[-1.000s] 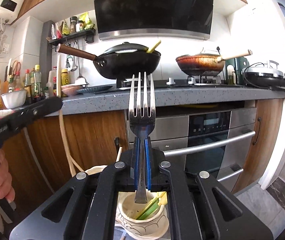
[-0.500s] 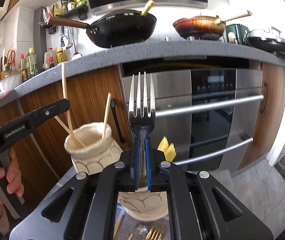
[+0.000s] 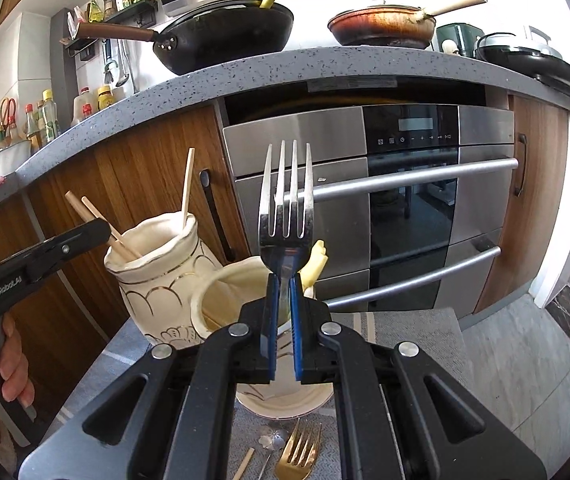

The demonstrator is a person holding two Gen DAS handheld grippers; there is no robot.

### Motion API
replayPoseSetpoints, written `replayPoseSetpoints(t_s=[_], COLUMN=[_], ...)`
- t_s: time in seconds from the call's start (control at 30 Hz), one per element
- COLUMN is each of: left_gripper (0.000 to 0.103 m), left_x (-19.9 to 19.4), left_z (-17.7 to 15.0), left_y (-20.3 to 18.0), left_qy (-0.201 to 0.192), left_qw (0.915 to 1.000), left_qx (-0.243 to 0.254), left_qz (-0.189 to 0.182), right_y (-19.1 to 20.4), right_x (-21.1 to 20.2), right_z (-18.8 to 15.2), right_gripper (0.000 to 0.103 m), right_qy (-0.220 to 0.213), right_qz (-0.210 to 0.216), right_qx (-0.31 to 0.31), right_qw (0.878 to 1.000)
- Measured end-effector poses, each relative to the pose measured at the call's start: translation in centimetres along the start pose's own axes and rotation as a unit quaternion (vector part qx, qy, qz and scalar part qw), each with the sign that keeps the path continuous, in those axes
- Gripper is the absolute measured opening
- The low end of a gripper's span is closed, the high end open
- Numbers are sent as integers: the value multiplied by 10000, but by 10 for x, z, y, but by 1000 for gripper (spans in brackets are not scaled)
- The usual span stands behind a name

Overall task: Organize utensils
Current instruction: 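Lower the chopstick into the tall cup while the right tool lowers the fork into the short cup, then open both tools and move them back over the remaining utensils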

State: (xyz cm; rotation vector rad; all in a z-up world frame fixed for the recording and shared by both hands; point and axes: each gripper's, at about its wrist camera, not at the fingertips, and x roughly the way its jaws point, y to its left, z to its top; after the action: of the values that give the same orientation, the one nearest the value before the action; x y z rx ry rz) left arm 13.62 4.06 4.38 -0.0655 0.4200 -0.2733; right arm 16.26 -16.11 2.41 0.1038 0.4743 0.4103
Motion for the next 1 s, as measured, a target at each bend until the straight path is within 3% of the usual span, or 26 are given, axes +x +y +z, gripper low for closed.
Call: replayPoseSetpoints(t_s=[0.27, 0.37, 0.43, 0.57, 0.7, 0.73, 0.87, 1.0], left_gripper=[8, 20, 28, 43, 66, 75, 89, 95], left_x=[-7, -13, -16, -27, -39, -43, -54, -61], left_z=[-5, -5, -5, -7, -13, -16, -26, -37], left_y=[-1, 0, 0, -1, -2, -2, -1, 0], left_qy=[70, 36, 32, -20, -50, -55, 12, 158], left_qw=[10000, 10000, 10000, 9999, 9998, 9997, 9991, 9981], left_qx=[10, -17, -20, -2, -8, -20, -89, -189], left_qz=[41, 43, 72, 129, 185, 229, 405, 572], right_y=[0, -1, -3, -9, -16, -17, -22, -24], right_x=[-2, -3, -5, -21, -37, -41, -55, -64], right_z=[0, -1, 0, -1, -8, -10, -21, -32], right_gripper=[7, 11, 21, 33, 51, 60, 98, 98], right_qy=[16, 30, 41, -83, -100, -82, 26, 230], right_qz=[-93, -151, -153, -168, -184, -202, -221, -491], right_qx=[5, 9, 56, 148, 204, 204, 252, 172], right_qw=[10000, 9999, 9999, 9997, 9996, 9996, 9994, 9984])
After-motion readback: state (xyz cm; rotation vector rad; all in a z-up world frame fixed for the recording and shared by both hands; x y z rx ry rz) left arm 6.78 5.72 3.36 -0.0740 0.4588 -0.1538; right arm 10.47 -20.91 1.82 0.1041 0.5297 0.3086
